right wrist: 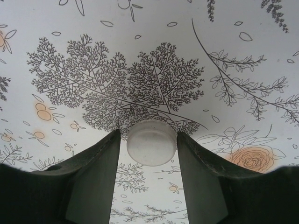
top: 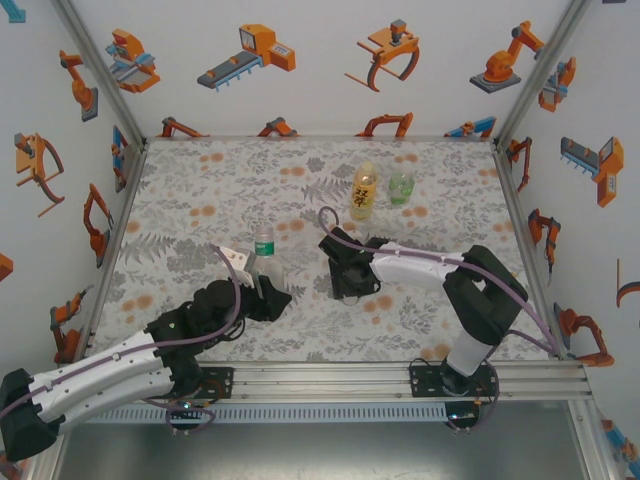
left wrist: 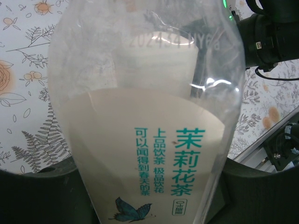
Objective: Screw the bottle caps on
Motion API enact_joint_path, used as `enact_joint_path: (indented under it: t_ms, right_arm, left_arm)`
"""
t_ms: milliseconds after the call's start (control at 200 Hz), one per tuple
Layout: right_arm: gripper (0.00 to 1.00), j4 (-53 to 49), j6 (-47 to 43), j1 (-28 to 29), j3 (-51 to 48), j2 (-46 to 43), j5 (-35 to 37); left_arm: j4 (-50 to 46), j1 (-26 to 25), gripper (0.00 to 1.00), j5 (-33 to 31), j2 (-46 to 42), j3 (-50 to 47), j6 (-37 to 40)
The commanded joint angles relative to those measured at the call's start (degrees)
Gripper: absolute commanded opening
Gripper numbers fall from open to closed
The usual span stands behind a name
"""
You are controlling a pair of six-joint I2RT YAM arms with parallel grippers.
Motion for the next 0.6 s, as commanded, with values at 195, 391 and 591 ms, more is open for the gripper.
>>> enact_joint_path:
  t_ms: [195,391,591]
  right_arm:
    - [0.47,-2.60,1.53,1.32,0.63,0.00,0.17]
    - [0.48,-3.34,1.77,1.35,0.98,0.04,0.16]
    - [0.48,-3.36,2.12,1.44,1.02,0.13,-0.72]
  left_arm:
    - [2.58,0.16,0.15,0.67,0.79,1.84,-0.61]
    - [3.11,0.14,0.15,0.71,1.41,1.93,-0.61]
    - [3.44,0.13,0.15,0.87,2.15,1.92,-0.67]
